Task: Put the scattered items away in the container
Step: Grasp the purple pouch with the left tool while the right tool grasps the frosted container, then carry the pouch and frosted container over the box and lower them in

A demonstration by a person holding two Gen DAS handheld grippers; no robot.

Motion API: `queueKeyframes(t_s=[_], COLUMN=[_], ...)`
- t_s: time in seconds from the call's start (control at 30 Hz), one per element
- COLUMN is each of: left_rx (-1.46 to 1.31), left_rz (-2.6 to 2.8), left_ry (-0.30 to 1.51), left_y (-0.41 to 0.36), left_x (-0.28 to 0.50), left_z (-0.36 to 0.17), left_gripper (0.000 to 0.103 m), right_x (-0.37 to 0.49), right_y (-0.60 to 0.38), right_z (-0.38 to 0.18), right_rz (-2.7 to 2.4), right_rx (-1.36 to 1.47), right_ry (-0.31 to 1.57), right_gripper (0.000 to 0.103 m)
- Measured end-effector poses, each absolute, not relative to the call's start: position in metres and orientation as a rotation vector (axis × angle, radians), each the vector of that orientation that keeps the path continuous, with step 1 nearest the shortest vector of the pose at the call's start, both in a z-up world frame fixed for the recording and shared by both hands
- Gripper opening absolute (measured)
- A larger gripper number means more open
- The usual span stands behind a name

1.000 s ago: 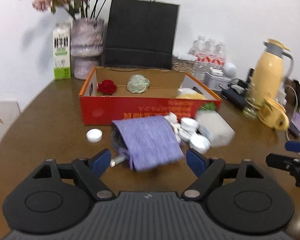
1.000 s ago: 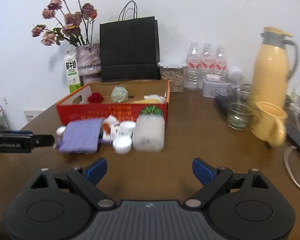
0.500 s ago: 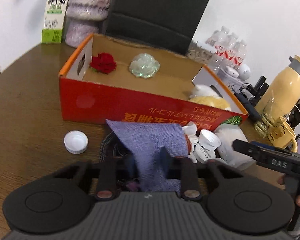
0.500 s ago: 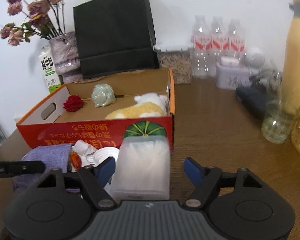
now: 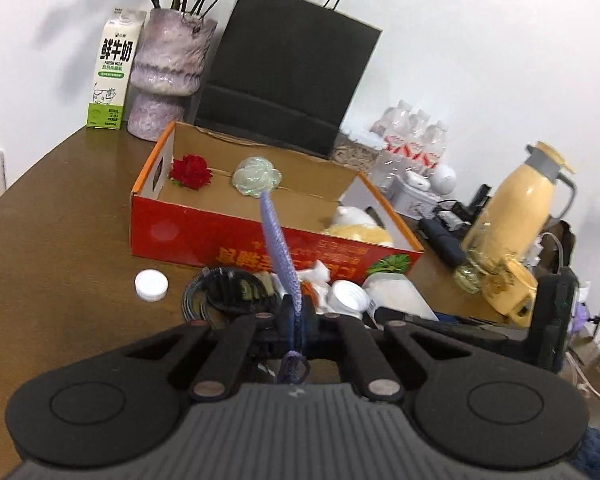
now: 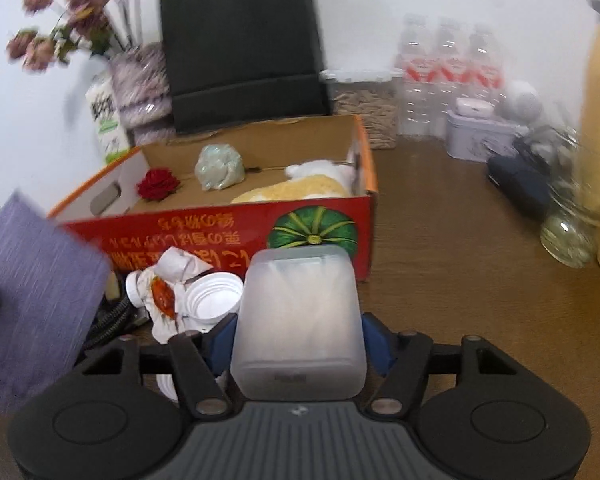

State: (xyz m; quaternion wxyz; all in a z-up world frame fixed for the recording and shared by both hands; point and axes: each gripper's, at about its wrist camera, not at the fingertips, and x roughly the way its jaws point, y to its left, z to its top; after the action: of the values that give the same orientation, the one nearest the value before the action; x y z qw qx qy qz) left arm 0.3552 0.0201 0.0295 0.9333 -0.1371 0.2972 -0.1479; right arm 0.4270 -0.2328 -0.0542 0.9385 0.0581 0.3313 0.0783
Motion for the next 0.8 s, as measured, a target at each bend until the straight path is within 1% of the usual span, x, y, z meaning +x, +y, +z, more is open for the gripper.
queueKeyframes(t_s=[0.17, 0.33, 0.47, 0.6, 0.8], left_rx=[-0.268, -0.273, -0.263, -0.173, -0.15], left_rz=[-0.306, -0.28, -0.286, -0.266, -0.284], left_ry=[0.597, 0.583, 0.572, 0.553, 0.534], left_y=[0.026, 0.026, 0.021, 0.009, 0.005], left_x=[0.314, 0.274, 0.244, 0.215, 0.174], left_z=[0.042, 0.043, 0.045, 0.046, 0.05], left_gripper=[0.004, 0.004, 0.004, 0.004, 0.004], right_x=[0.382, 0.325, 0.272, 0.221, 0.173], right_y=[-0.245, -0.255, -0.258, -0.259, -0.263], right_z=[-0.038, -0.033, -0.027, -0.018, -0.013], right_rz=[0.127, 0.159, 0.183, 0.181, 0.151], right_rx=[0.16, 0.222, 0.22, 0.196, 0.166], right_ry=[0.62, 0.632, 0.624, 0.582, 0.566], right_gripper=[0.064, 0.064, 0.064, 0.064, 0.064])
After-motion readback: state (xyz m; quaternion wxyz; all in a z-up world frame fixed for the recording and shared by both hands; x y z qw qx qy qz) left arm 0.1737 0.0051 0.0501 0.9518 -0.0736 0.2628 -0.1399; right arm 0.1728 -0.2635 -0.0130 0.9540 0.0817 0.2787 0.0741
